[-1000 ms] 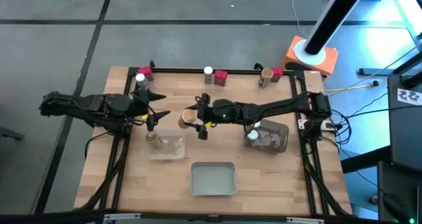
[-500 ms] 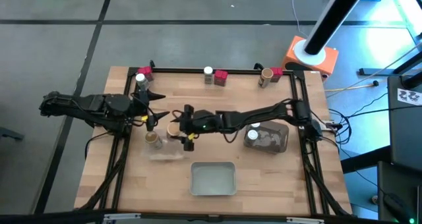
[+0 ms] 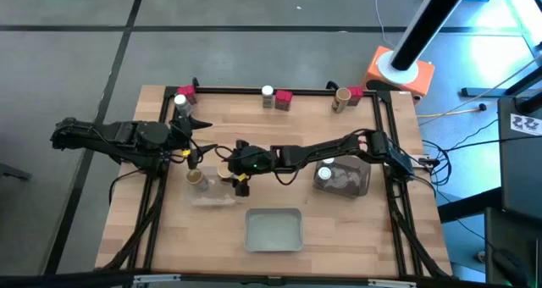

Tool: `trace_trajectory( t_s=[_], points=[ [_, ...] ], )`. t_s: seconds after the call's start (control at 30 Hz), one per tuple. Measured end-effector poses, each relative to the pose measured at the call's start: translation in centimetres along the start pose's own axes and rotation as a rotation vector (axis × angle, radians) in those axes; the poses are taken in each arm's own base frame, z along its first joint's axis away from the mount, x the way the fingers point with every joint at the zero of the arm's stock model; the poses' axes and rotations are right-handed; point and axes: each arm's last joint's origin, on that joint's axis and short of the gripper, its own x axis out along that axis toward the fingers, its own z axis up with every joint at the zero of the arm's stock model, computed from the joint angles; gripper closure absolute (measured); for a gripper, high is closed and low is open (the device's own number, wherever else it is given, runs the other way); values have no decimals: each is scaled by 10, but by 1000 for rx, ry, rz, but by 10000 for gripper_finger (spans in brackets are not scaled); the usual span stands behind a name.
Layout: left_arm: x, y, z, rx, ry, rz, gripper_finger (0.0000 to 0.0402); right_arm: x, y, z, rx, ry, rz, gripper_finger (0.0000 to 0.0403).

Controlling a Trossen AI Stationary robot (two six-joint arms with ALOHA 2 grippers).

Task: Sort spices by type
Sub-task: Put the gold seasoning bottle into the transparent bin

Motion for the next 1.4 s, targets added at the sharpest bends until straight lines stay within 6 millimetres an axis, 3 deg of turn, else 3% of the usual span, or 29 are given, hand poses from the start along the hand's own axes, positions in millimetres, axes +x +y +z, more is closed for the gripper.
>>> trace_trajectory(
  t_s=[0.53, 1.4],
  points=[
    [3, -1, -1, 14, 19, 1, 75, 24, 2, -29, 54, 50, -3, 113],
    [5, -3, -2, 13, 29, 2, 75, 25, 2, -19, 44, -2, -1, 92]
  ],
)
